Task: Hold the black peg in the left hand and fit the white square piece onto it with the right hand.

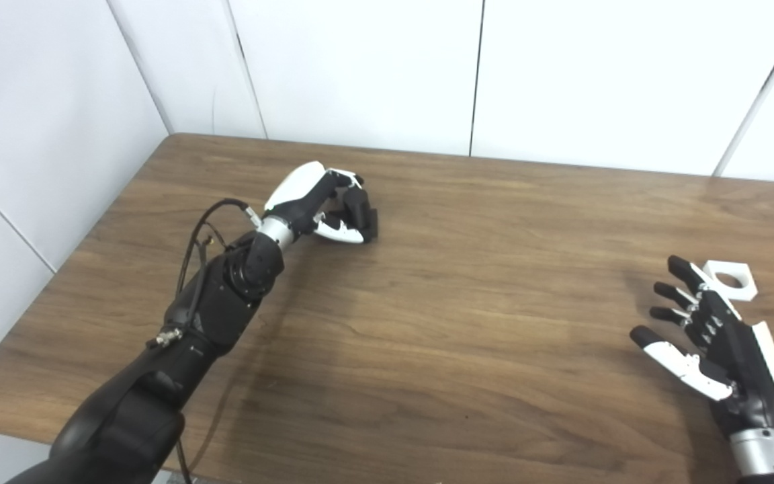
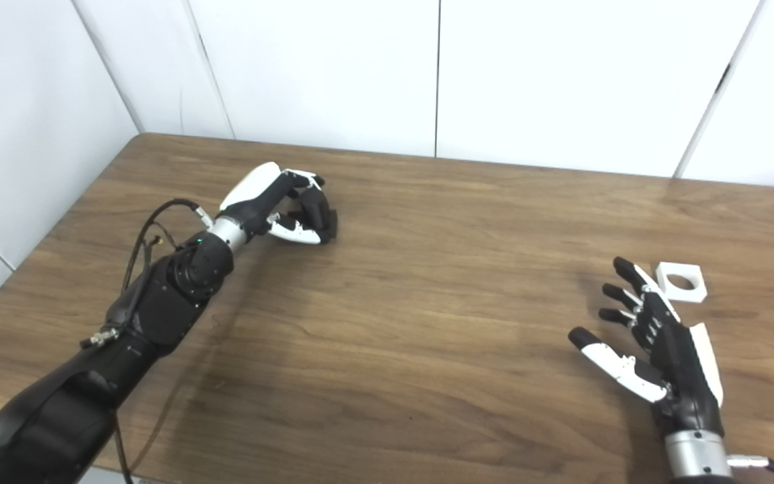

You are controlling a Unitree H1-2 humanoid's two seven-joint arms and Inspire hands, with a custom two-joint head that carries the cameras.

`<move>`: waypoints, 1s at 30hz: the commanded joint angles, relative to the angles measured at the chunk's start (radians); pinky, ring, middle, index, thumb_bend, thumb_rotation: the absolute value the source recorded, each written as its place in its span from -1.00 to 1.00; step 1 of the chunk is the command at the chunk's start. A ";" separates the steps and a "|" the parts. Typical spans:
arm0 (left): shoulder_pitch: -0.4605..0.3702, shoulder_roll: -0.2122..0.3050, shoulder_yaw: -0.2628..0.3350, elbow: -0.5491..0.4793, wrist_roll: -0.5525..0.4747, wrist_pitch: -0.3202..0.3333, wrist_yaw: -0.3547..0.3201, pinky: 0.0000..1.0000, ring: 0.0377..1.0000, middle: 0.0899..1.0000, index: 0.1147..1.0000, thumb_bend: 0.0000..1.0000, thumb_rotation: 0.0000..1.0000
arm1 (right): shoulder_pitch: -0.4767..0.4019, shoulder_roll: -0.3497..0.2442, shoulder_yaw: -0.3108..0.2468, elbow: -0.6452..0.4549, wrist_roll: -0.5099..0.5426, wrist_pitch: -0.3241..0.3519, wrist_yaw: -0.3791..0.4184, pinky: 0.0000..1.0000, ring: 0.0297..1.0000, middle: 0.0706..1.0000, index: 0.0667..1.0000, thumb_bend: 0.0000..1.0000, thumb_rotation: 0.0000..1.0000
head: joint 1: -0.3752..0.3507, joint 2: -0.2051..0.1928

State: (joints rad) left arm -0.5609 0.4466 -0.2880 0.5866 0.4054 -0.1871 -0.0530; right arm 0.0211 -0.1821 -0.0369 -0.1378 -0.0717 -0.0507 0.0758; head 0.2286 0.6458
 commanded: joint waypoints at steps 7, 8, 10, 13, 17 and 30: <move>0.015 -0.005 -0.031 -0.064 -0.068 -0.128 -0.151 0.69 0.80 0.66 -0.15 0.04 -0.85 | -0.033 0.008 0.000 -0.033 0.005 -0.032 -0.009 0.45 0.69 0.84 0.77 0.38 -0.23 | -0.011 0.004; 0.018 -0.006 -0.031 -0.074 -0.071 -0.136 -0.160 0.69 0.80 0.66 -0.15 0.04 -0.85 | -0.033 0.010 0.000 -0.035 0.003 -0.030 -0.011 0.44 0.69 0.84 0.76 0.39 -0.22 | -0.014 0.005; 0.026 -0.011 -0.033 -0.101 -0.083 -0.143 -0.181 0.70 0.80 0.67 -0.15 0.04 -0.85 | -0.032 0.013 0.000 -0.039 0.001 -0.026 -0.013 0.44 0.69 0.83 0.76 0.38 -0.23 | -0.020 0.006; 0.042 -0.021 -0.036 -0.150 -0.087 -0.144 -0.205 0.69 0.81 0.67 -0.15 0.04 -0.85 | -0.033 0.016 -0.001 -0.038 -0.006 -0.031 -0.017 0.44 0.68 0.82 0.75 0.38 -0.24 | -0.030 0.009; 0.061 -0.037 -0.047 -0.197 -0.082 -0.161 -0.232 0.66 0.82 0.67 -0.15 0.04 -0.85 | -0.031 0.018 -0.004 -0.046 0.000 -0.025 -0.015 0.45 0.69 0.84 0.76 0.38 -0.24 | -0.045 0.013; 0.141 -0.091 -0.085 -0.293 -0.067 -0.193 -0.262 0.62 0.83 0.69 -0.15 0.04 -0.84 | -0.028 0.031 -0.004 -0.095 -0.030 0.011 -0.035 0.42 0.68 0.83 0.77 0.33 -0.28 | -0.094 0.027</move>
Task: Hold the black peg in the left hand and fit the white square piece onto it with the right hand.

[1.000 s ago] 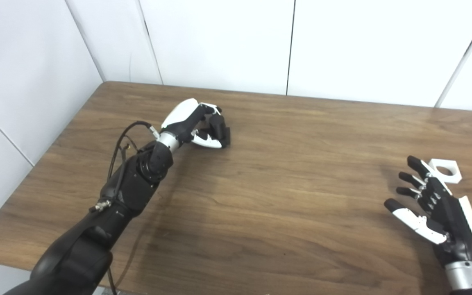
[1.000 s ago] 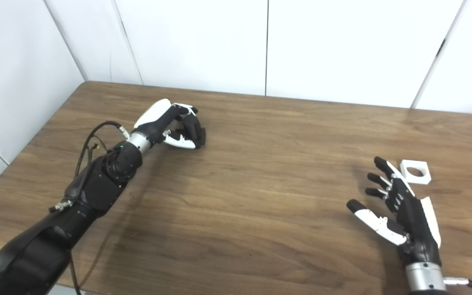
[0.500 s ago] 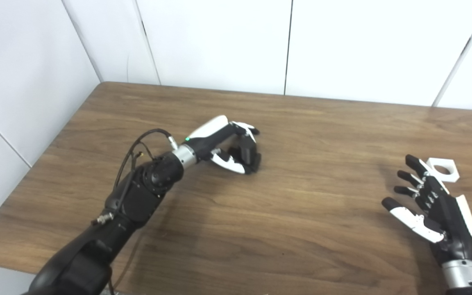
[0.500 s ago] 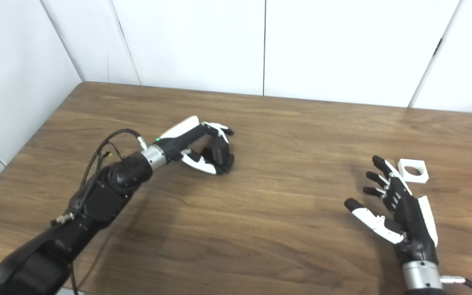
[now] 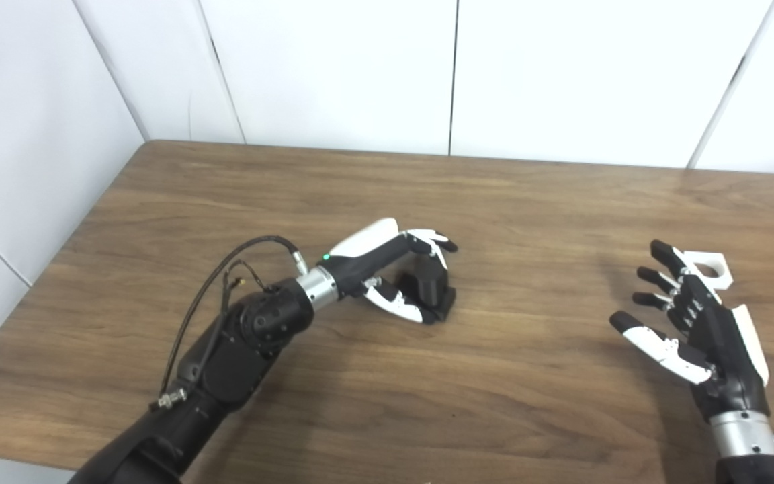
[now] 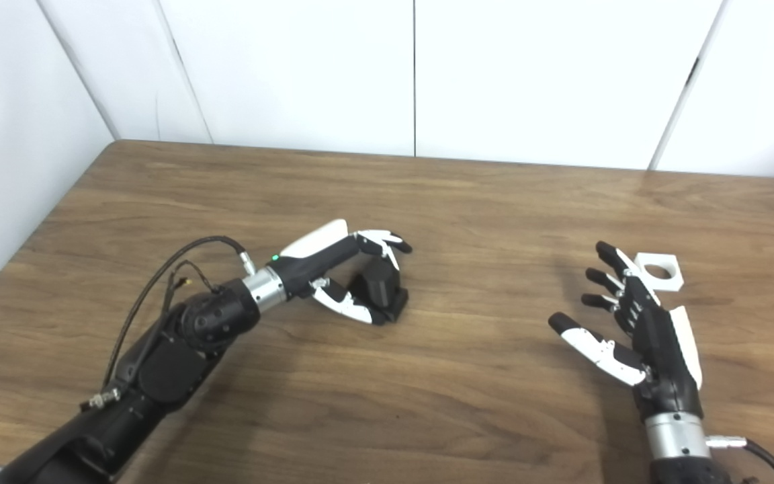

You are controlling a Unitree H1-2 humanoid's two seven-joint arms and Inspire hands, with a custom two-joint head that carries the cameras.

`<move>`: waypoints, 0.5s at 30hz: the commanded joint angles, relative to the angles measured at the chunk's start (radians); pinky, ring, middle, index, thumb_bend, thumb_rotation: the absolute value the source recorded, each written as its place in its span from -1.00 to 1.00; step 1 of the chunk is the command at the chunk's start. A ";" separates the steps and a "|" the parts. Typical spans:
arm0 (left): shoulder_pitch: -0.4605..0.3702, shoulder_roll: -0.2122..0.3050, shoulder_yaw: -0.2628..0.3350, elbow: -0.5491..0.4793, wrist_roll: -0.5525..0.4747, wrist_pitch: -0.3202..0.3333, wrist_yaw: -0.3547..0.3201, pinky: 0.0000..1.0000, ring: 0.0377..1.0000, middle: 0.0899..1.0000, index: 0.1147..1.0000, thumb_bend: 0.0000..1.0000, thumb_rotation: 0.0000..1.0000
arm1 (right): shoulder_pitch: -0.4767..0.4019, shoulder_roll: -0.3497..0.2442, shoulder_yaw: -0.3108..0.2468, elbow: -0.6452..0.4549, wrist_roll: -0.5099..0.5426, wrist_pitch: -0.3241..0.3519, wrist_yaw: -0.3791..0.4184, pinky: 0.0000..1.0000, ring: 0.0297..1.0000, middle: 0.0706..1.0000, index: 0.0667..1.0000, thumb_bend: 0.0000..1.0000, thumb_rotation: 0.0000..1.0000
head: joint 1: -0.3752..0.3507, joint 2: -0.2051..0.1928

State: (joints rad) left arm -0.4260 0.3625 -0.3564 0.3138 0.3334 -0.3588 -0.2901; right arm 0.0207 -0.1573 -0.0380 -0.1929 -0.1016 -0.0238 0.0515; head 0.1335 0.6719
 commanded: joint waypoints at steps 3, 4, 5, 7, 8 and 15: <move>0.029 -0.024 -0.031 -0.022 0.002 -0.049 -0.026 0.60 0.82 0.69 -0.15 0.04 -0.84 | -0.028 0.008 -0.001 -0.048 -0.013 -0.007 -0.018 0.42 0.68 0.82 0.77 0.34 -0.27 | -0.004 0.002; 0.036 -0.030 -0.036 -0.023 0.003 -0.057 -0.027 0.60 0.82 0.69 -0.15 0.04 -0.84 | -0.028 0.008 0.000 -0.050 -0.013 -0.006 -0.018 0.42 0.68 0.82 0.77 0.34 -0.28 | -0.004 0.002; 0.043 -0.035 -0.043 -0.027 0.005 -0.063 -0.028 0.60 0.81 0.69 -0.15 0.04 -0.84 | -0.028 0.009 0.000 -0.051 -0.012 -0.006 -0.018 0.42 0.68 0.83 0.77 0.34 -0.28 | -0.004 0.002; 0.050 -0.042 -0.050 -0.033 0.007 -0.067 -0.034 0.62 0.82 0.70 -0.15 0.04 -0.84 | -0.029 0.009 0.000 -0.054 -0.010 -0.004 -0.018 0.42 0.68 0.83 0.77 0.34 -0.29 | -0.023 0.008; 0.054 -0.048 -0.055 -0.037 0.007 -0.069 -0.036 0.61 0.82 0.70 -0.15 0.04 -0.84 | -0.030 0.009 -0.001 -0.056 -0.006 0.000 -0.017 0.43 0.69 0.84 0.78 0.33 -0.30 | -0.029 0.011; 0.077 -0.082 -0.100 -0.059 0.024 -0.082 -0.047 0.62 0.84 0.72 -0.15 0.04 -0.84 | -0.030 0.010 -0.004 -0.064 0.014 0.019 -0.011 0.47 0.71 0.85 0.78 0.32 -0.31 | -0.039 0.024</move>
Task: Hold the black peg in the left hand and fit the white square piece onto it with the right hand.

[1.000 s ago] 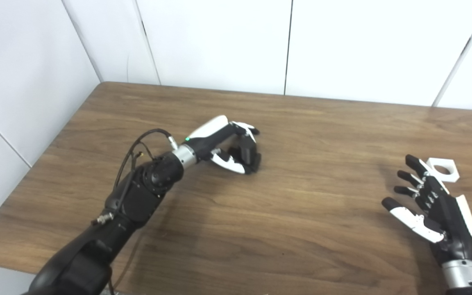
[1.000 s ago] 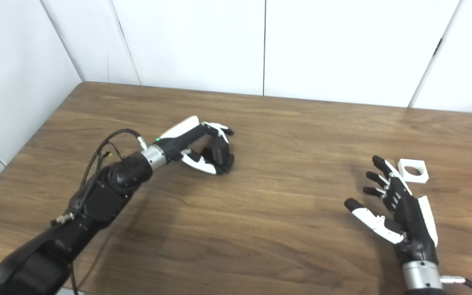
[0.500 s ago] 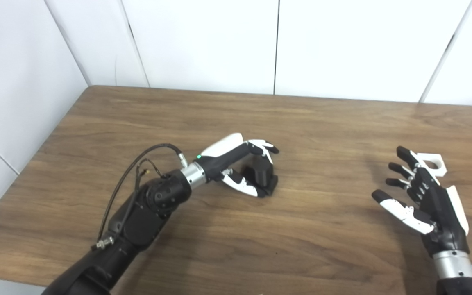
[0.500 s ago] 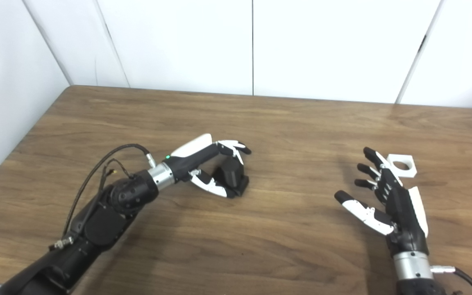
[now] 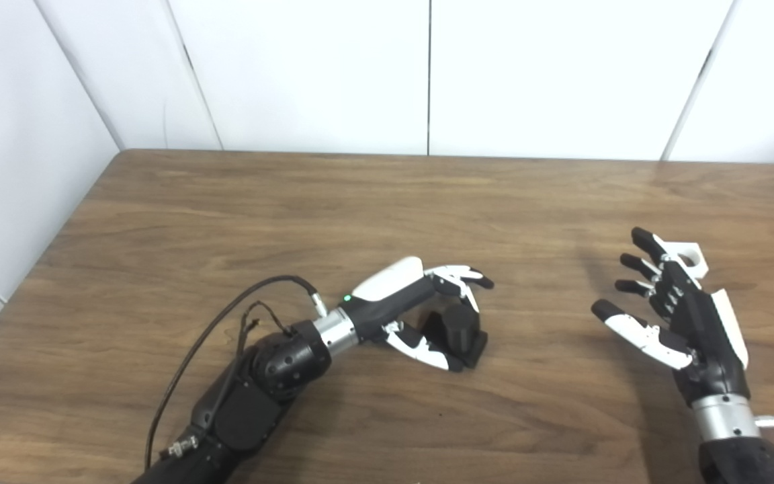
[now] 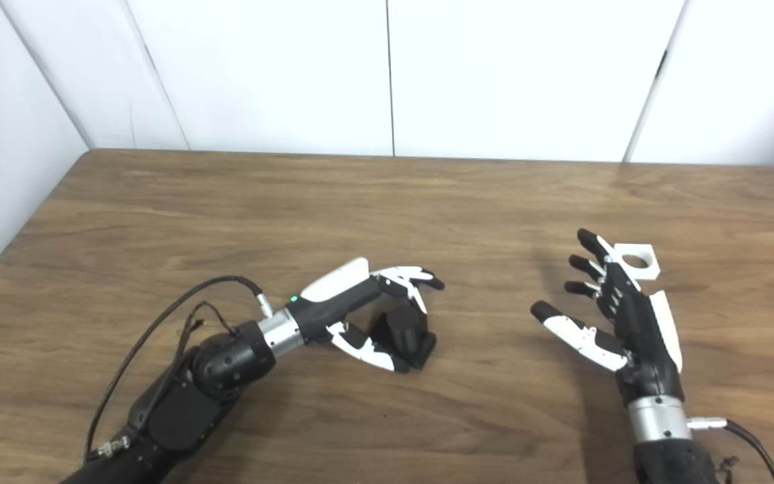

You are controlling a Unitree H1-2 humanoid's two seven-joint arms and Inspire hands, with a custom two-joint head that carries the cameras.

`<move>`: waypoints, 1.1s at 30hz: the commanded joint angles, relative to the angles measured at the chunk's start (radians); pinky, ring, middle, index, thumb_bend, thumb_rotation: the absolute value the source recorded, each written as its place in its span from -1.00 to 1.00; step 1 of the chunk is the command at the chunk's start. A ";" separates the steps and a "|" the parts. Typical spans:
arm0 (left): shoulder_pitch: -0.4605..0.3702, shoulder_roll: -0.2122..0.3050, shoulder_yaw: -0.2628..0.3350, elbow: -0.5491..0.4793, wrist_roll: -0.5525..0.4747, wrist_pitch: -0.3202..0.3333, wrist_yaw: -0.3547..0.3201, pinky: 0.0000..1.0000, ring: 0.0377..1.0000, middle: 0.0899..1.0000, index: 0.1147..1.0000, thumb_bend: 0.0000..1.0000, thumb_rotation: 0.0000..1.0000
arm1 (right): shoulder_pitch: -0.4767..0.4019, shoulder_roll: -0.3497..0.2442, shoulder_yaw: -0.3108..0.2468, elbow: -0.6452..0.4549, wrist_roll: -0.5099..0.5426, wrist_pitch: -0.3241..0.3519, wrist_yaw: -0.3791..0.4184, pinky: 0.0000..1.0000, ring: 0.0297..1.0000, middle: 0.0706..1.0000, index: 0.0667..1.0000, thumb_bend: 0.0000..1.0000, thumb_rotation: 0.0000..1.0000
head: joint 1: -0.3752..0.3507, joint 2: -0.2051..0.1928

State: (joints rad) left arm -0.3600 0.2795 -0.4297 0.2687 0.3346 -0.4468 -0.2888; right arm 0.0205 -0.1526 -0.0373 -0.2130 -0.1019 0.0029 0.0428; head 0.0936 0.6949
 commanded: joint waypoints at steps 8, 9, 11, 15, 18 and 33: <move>0.032 -0.004 -0.058 -0.020 0.049 0.003 -0.041 0.60 0.82 0.70 -0.15 0.04 -0.85 | -0.029 0.000 -0.006 -0.046 0.019 -0.010 -0.005 0.48 0.72 0.85 0.78 0.31 -0.33 | -0.021 0.018; 0.034 -0.003 -0.059 -0.022 0.053 0.004 -0.039 0.60 0.82 0.70 -0.15 0.04 -0.85 | -0.029 0.000 -0.005 -0.047 0.015 -0.011 -0.007 0.47 0.71 0.84 0.78 0.31 -0.33 | -0.032 0.023; 0.034 0.003 -0.065 -0.020 0.077 0.001 -0.032 0.59 0.82 0.70 -0.15 0.04 -0.85 | -0.030 0.003 -0.004 -0.049 0.011 -0.010 -0.009 0.46 0.70 0.83 0.77 0.32 -0.32 | -0.054 0.029; 0.037 0.021 -0.065 -0.017 0.115 0.004 -0.023 0.58 0.81 0.69 -0.15 0.04 -0.84 | -0.032 0.012 0.004 -0.053 -0.001 -0.008 -0.012 0.42 0.69 0.82 0.76 0.38 -0.23 | -0.141 0.032; 0.036 0.039 -0.063 -0.009 0.125 -0.014 -0.009 0.59 0.80 0.68 -0.15 0.04 -0.84 | -0.035 0.027 0.016 -0.058 -0.019 0.001 -0.019 0.42 0.69 0.83 0.76 0.41 -0.19 | -0.219 0.030; 0.032 0.104 -0.079 0.002 0.059 -0.022 -0.016 0.50 0.78 0.66 -0.15 0.04 -0.85 | -0.055 0.072 0.039 -0.087 -0.072 0.044 -0.033 0.47 0.73 0.82 0.77 0.40 -0.23 | -0.488 0.002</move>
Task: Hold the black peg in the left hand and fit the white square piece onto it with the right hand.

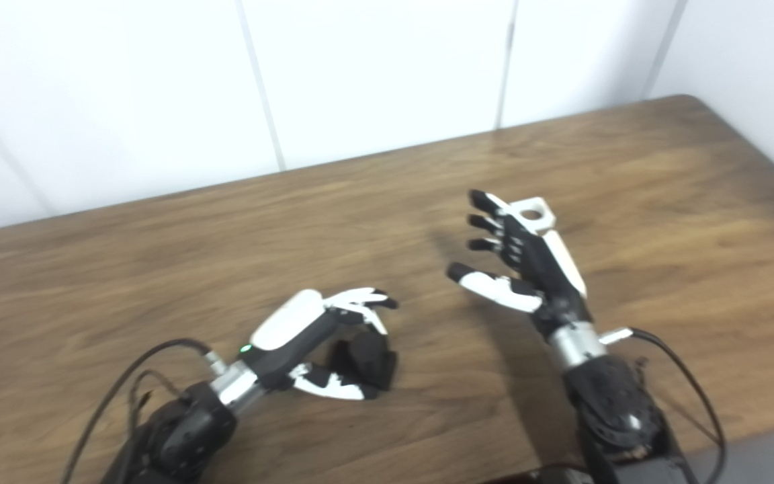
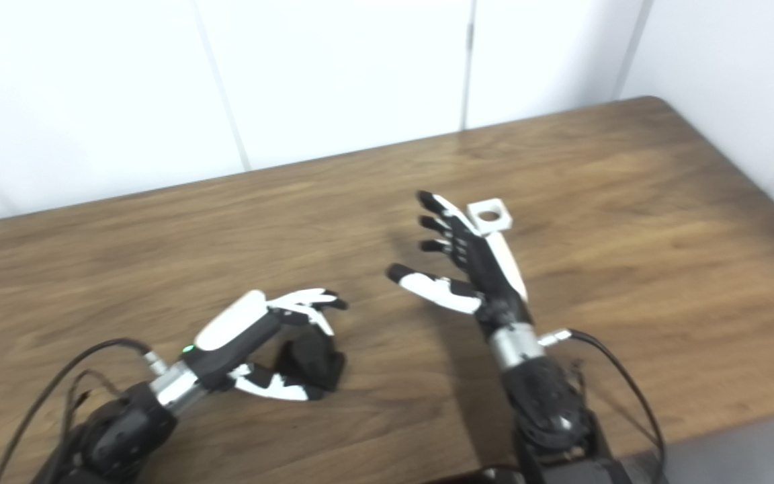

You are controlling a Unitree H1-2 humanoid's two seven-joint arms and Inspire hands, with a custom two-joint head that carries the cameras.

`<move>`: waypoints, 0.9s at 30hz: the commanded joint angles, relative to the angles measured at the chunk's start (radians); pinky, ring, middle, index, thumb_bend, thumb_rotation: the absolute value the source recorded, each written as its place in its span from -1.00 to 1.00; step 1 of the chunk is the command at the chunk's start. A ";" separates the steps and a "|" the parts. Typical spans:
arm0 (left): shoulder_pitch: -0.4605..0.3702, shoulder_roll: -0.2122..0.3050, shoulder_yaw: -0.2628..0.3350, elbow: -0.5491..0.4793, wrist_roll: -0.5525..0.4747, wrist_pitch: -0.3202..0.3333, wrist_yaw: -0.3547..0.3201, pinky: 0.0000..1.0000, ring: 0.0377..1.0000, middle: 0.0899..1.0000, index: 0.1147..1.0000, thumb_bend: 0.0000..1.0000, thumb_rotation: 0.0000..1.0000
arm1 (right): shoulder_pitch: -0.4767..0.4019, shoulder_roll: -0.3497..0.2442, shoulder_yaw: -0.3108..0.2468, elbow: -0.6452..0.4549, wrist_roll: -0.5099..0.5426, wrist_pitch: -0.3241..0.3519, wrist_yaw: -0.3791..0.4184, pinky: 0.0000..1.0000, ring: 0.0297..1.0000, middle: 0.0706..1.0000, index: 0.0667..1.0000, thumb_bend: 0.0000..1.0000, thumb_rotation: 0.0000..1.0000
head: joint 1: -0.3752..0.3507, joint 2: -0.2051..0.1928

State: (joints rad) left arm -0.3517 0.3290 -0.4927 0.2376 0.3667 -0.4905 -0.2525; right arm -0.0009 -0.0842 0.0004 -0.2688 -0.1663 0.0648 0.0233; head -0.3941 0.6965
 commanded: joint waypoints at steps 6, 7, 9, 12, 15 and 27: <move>0.024 0.072 -0.019 0.040 -0.016 0.021 -0.051 0.55 0.79 0.68 -0.15 0.04 -0.85 | -0.071 -0.024 -0.011 -0.039 -0.043 -0.018 -0.021 0.44 0.68 0.74 0.74 0.40 -0.22 | -0.067 -0.025; 0.022 0.076 -0.023 0.039 -0.018 0.021 -0.047 0.55 0.79 0.67 -0.15 0.04 -0.85 | -0.082 -0.033 -0.017 -0.044 -0.048 -0.016 -0.022 0.43 0.67 0.72 0.73 0.40 -0.23 | -0.068 -0.026; 0.020 0.079 -0.028 0.040 -0.015 0.021 -0.039 0.54 0.79 0.68 -0.15 0.04 -0.85 | -0.107 -0.052 -0.030 -0.050 -0.064 -0.015 -0.025 0.38 0.63 0.69 0.70 0.40 -0.27 | -0.056 -0.032; 0.021 0.079 -0.031 0.040 -0.008 0.021 -0.029 0.53 0.79 0.68 -0.15 0.04 -0.85 | -0.154 -0.107 -0.058 -0.059 -0.092 -0.003 -0.022 0.34 0.61 0.69 0.67 0.39 -0.27 | -0.047 -0.032; 0.024 0.075 -0.023 0.036 -0.011 0.022 -0.043 0.55 0.80 0.68 -0.15 0.04 -0.86 | -0.198 -0.165 -0.079 -0.062 -0.109 0.012 -0.005 0.33 0.56 0.70 0.66 0.38 -0.26 | -0.042 -0.033; 0.020 0.082 -0.044 0.052 -0.021 0.021 -0.009 0.50 0.77 0.65 -0.15 0.04 -0.85 | -0.374 -0.415 -0.065 0.058 -0.250 0.079 0.075 0.44 0.62 0.67 0.56 0.36 -0.42 | -0.037 -0.040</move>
State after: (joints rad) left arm -0.3524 0.3589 -0.5189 0.2424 0.3124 -0.4907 -0.2269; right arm -0.3109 -0.4584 -0.0607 -0.2109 -0.3918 0.1468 0.0909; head -0.4310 0.6565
